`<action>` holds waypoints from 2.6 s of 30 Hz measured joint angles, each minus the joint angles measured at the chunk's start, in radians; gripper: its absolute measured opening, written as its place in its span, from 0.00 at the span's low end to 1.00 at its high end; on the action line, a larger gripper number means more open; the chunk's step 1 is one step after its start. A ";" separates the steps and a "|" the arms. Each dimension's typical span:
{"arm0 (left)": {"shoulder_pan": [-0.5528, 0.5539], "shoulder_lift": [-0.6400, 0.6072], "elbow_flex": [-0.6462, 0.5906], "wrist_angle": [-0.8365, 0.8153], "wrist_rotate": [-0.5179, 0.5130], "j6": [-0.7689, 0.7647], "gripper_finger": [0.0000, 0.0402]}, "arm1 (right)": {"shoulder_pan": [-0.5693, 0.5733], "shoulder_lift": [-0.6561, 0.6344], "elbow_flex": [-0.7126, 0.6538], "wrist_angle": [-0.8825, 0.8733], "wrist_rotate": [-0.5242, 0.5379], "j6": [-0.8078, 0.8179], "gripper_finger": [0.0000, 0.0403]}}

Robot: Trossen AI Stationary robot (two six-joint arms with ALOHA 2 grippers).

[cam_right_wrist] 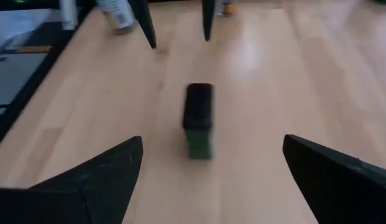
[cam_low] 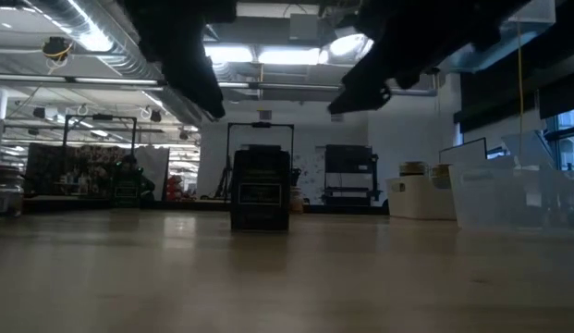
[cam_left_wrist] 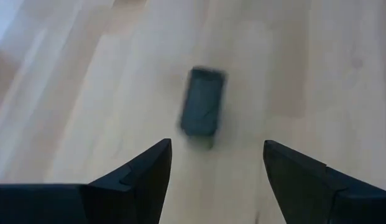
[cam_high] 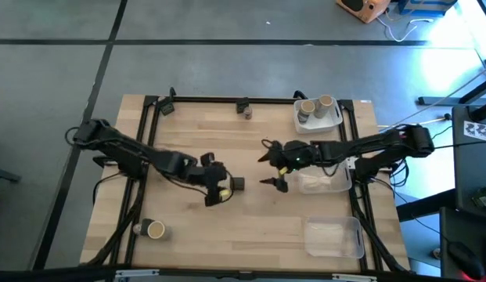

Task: Sort spices by type
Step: Put the middle left black seasoning container into the top transparent bin

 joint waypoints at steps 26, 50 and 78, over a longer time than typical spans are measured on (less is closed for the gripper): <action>-0.297 -0.017 -0.430 0.656 -0.204 -0.182 0.59 | 0.052 0.500 0.410 -0.085 0.093 0.027 0.95; -0.312 -0.017 -0.429 0.654 -0.203 -0.183 0.59 | 0.084 0.457 0.410 -0.163 0.180 0.038 0.33; -0.311 -0.017 -0.429 0.662 -0.203 -0.174 0.59 | 0.309 -0.113 0.386 -1.302 0.776 0.850 0.34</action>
